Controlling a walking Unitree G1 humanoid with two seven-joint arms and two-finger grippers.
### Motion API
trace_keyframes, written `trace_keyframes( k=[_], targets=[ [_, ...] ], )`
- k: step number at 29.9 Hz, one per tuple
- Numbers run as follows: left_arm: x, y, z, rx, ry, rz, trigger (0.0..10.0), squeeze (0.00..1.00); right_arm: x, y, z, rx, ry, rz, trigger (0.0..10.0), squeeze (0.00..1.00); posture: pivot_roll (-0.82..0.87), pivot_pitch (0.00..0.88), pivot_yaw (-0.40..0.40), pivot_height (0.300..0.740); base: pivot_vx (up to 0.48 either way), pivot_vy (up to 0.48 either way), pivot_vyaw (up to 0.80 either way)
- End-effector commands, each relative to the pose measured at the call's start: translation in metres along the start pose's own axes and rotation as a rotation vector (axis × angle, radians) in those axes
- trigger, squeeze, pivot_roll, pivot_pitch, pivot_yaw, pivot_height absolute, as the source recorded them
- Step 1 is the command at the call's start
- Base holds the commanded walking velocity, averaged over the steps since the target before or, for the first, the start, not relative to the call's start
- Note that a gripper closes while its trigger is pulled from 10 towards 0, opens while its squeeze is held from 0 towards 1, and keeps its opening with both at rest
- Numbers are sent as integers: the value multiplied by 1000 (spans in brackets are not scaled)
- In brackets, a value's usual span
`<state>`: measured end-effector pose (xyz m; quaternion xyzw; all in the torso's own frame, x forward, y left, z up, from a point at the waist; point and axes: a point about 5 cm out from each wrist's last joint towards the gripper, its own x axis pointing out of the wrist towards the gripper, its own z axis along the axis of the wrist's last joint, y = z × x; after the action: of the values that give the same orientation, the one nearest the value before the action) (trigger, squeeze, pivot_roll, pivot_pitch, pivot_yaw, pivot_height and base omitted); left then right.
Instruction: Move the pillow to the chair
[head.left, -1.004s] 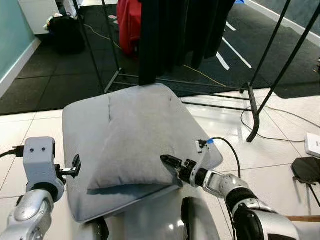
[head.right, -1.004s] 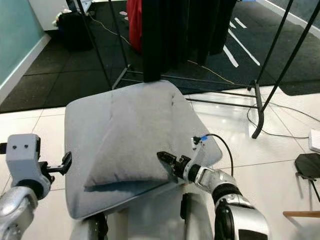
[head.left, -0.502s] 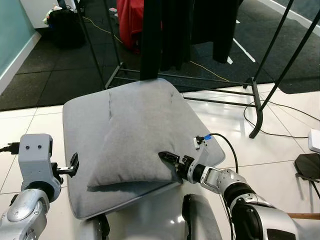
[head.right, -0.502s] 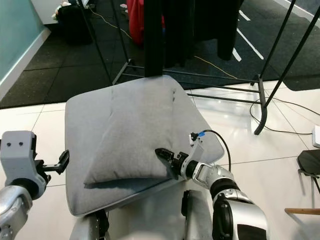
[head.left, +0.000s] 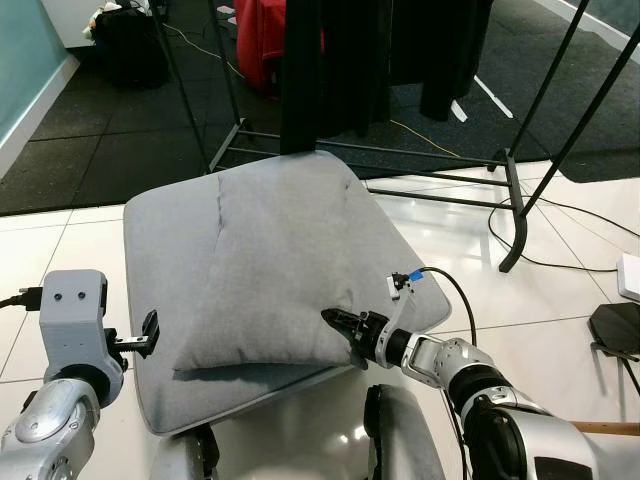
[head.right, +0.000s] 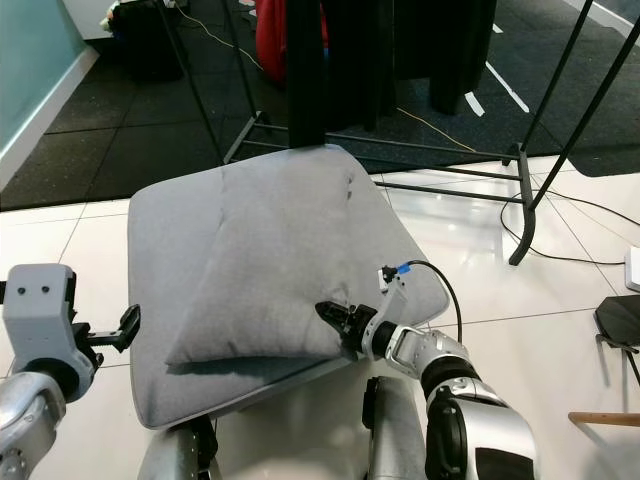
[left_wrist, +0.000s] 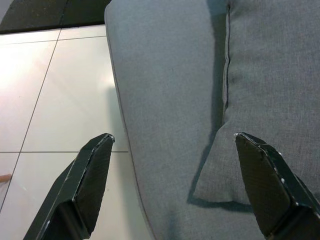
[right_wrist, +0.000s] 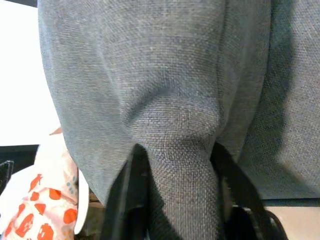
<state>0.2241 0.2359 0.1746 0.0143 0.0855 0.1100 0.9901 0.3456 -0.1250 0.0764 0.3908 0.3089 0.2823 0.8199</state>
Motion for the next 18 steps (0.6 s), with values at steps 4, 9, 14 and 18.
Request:
trace_keyframes(
  k=[4,9,14,18],
  targets=[
    [-2,-3,1,1,0,1,10000,0,-2,-5,-4,-25,26,-30,0,0,21,291,12,479,0,0,0],
    [2,-10,2,-13,-8,-16,10000,0,-9,-7,14,-102,-65,-39,0,0,10,273,8,479,0,0,0],
    [3,-13,2,-20,-12,-21,10000,0,-10,1,29,-153,-123,-5,0,0,-2,260,5,479,0,0,0],
    [7,-19,2,-36,-18,-32,10000,0,-8,28,54,-204,-198,127,0,0,-22,249,-5,479,0,0,0]
  ],
)
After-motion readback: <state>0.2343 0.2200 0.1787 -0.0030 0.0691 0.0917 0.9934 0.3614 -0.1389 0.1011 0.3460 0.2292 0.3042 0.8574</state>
